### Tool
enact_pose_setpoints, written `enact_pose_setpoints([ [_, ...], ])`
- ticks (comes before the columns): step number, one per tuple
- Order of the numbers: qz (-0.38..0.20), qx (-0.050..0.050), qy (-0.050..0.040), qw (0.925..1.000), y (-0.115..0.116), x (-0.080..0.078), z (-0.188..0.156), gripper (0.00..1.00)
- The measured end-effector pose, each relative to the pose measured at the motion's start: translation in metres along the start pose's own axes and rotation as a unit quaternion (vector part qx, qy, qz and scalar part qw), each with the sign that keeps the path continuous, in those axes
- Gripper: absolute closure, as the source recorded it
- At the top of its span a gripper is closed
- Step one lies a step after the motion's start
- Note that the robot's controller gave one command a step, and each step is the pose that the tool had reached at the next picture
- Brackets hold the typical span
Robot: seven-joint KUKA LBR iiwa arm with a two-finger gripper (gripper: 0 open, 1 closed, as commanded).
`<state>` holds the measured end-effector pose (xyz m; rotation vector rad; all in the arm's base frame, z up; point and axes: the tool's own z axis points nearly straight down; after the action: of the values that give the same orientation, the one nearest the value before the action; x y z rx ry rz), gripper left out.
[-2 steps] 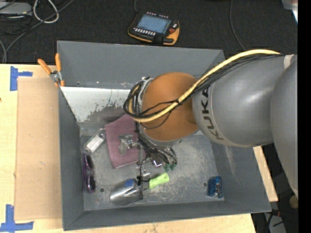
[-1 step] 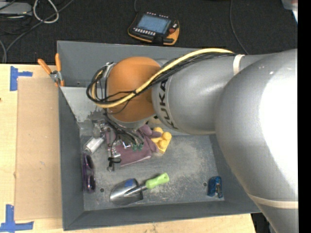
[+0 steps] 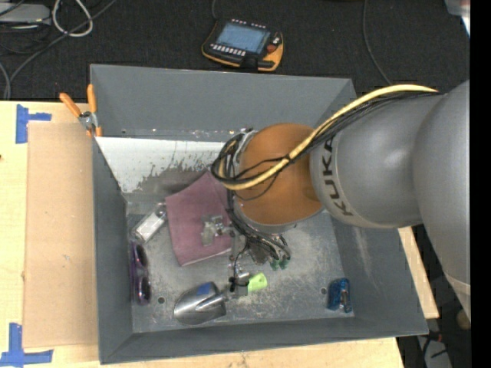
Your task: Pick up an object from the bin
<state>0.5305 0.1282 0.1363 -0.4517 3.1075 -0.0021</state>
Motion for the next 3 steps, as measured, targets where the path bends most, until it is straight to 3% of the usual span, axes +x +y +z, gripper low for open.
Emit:
enact_pose_setpoints([
  [1, -0.165, 0.0, -0.0085, 0.9862, 0.024, -0.013, 0.047, 0.0],
  [3, -0.007, -0.001, -0.0007, 1.0, 0.029, 0.026, 0.06, 0.0],
])
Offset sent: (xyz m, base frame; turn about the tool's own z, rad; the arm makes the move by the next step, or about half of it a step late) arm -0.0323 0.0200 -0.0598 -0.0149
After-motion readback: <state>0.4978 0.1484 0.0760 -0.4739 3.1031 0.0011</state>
